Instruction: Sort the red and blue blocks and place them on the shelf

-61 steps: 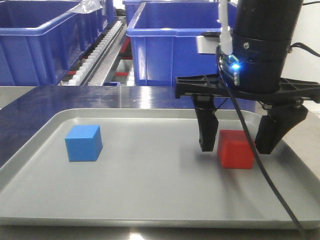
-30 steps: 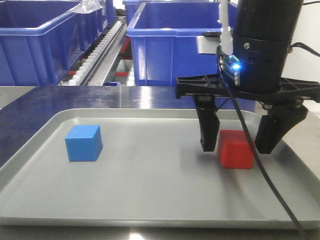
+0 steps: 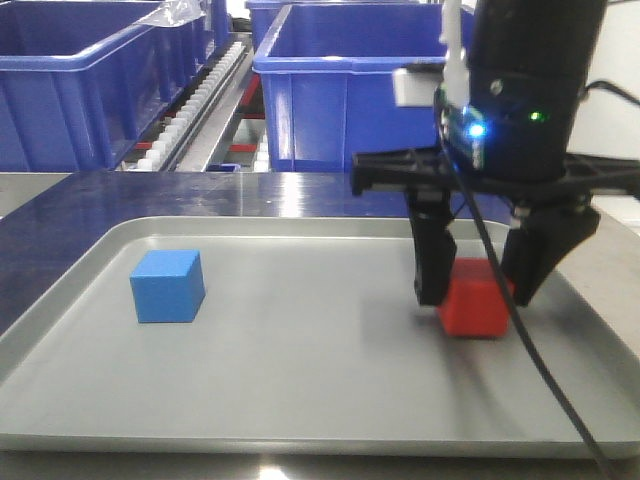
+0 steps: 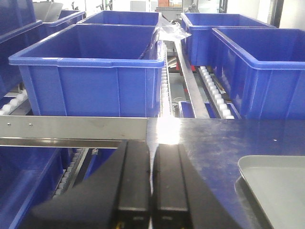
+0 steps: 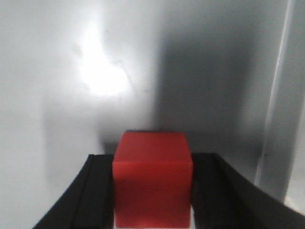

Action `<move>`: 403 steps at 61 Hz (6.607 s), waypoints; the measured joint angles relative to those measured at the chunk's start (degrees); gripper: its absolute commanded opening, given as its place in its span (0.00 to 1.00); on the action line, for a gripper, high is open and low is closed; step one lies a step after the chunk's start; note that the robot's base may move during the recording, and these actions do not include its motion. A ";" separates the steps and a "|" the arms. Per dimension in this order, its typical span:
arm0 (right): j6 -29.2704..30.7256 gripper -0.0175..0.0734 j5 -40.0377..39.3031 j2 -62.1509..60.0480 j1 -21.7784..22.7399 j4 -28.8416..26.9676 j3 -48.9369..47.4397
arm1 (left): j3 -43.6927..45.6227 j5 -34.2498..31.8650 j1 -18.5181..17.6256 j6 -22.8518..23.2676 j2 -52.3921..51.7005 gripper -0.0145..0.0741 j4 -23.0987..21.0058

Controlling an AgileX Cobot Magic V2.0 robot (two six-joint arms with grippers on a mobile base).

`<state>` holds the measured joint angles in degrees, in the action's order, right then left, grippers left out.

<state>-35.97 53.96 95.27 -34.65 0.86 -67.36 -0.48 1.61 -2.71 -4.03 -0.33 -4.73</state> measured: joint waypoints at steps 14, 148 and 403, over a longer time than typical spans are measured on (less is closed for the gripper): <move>5.63 0.28 -0.44 -9.05 1.29 1.46 0.00 | 0.00 0.00 0.00 0.00 0.00 0.30 0.00; 39.38 0.28 -38.83 -85.19 30.45 -5.97 47.67 | 0.00 0.00 0.00 -0.05 0.00 0.30 0.00; 39.27 0.28 -38.83 -85.19 30.45 -5.97 47.77 | 76.36 60.19 -37.67 46.91 101.44 0.88 9.66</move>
<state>3.30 15.13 10.08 -4.20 -5.11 -19.59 75.89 61.81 -40.38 42.88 101.11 4.93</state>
